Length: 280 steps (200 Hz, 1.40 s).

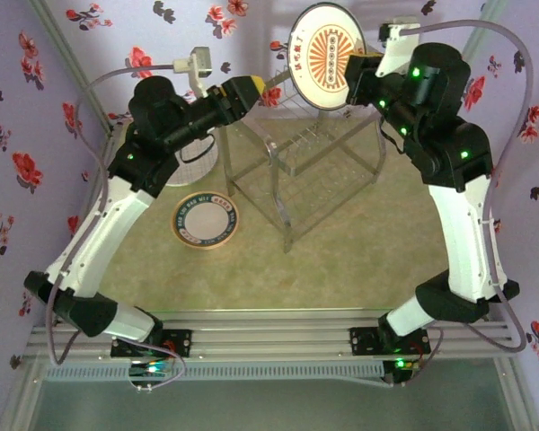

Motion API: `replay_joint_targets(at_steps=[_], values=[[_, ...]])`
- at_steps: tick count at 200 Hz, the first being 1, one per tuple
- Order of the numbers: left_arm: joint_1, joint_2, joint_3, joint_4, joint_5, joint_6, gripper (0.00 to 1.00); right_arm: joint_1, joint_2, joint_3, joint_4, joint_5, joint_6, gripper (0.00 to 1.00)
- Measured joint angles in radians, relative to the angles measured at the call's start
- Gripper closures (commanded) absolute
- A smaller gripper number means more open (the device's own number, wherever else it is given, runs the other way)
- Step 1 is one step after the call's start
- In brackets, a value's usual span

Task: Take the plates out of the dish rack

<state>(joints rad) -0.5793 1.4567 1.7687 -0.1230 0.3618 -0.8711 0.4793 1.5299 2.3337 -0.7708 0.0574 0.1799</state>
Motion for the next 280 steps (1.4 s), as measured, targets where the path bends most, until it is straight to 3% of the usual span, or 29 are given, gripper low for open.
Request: replay_joint_targets(at_steps=[62, 106, 137, 214, 249, 280], values=[[-0.001, 0.103, 0.074, 0.042, 0.054, -0.098, 0.41, -0.128, 0.007, -0.006, 0.071, -0.301, 0.251, 1.0], [-0.002, 0.123, 0.088, 0.064, 0.069, -0.132, 0.42, -0.144, 0.027, -0.025, 0.111, -0.416, 0.351, 1.0], [-0.003, 0.123, 0.089, 0.065, 0.069, -0.147, 0.52, -0.155, 0.03, -0.048, 0.135, -0.46, 0.406, 1.0], [-0.003, 0.135, 0.113, 0.076, 0.08, -0.191, 1.0, -0.179, 0.053, -0.093, 0.207, -0.537, 0.512, 1.0], [-0.003, 0.143, 0.118, 0.078, 0.073, -0.216, 1.0, -0.185, 0.058, -0.093, 0.221, -0.55, 0.513, 1.0], [-0.003, 0.145, 0.121, 0.078, 0.073, -0.22, 1.0, -0.187, 0.06, -0.093, 0.221, -0.552, 0.513, 0.86]])
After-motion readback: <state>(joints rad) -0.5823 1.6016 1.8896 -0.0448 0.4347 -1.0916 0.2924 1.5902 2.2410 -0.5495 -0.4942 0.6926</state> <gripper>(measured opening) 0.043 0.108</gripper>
